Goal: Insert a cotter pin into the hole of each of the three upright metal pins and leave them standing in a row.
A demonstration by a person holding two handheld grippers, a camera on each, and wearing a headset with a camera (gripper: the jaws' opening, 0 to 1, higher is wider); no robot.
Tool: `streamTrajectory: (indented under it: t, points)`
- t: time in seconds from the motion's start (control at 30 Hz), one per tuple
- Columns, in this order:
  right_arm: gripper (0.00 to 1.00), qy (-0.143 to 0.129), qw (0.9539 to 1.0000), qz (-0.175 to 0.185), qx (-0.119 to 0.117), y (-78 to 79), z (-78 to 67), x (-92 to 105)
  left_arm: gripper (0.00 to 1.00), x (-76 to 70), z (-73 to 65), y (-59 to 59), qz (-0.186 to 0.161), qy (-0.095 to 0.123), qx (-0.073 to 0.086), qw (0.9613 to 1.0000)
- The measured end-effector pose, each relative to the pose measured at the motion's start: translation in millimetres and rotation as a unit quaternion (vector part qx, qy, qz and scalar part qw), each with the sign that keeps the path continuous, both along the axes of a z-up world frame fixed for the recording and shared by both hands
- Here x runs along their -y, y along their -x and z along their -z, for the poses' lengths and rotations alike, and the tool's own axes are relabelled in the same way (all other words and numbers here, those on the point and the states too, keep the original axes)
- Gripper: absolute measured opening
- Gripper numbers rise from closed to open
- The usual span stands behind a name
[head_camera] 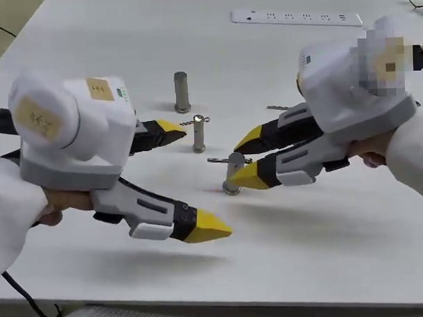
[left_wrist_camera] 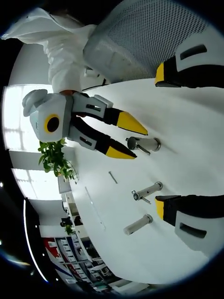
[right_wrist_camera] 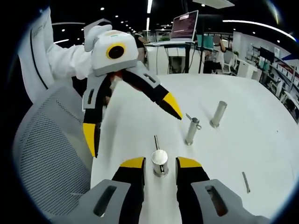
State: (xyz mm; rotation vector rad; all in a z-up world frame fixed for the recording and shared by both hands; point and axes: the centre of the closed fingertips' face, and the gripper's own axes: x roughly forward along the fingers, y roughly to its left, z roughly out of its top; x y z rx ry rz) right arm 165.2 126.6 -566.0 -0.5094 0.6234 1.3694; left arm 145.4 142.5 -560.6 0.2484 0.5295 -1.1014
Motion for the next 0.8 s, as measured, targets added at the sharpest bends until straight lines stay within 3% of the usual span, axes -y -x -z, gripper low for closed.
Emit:
streamTrajectory:
  t: [0.2, 0.6, 0.8]
  points:
    - [0.2, 0.005, 1.0, -0.001, -0.008, -1.0, 4.0, -0.2, 0.99, 1.3, 2.1, 5.3, -0.008, 0.018, -0.012, 0.9997]
    - [0.13, 0.011, 0.9998, -0.011, -0.011, 2.7, 10.8, -4.3, 0.99, 8.9, 8.0, 16.2, -0.018, 0.028, -0.023, 0.9992]
    - [0.09, 0.013, 0.9997, -0.017, -0.008, 3.6, 12.0, -2.9, 0.98, 8.3, 13.2, 18.4, -0.011, 0.01, -0.018, 0.9997]
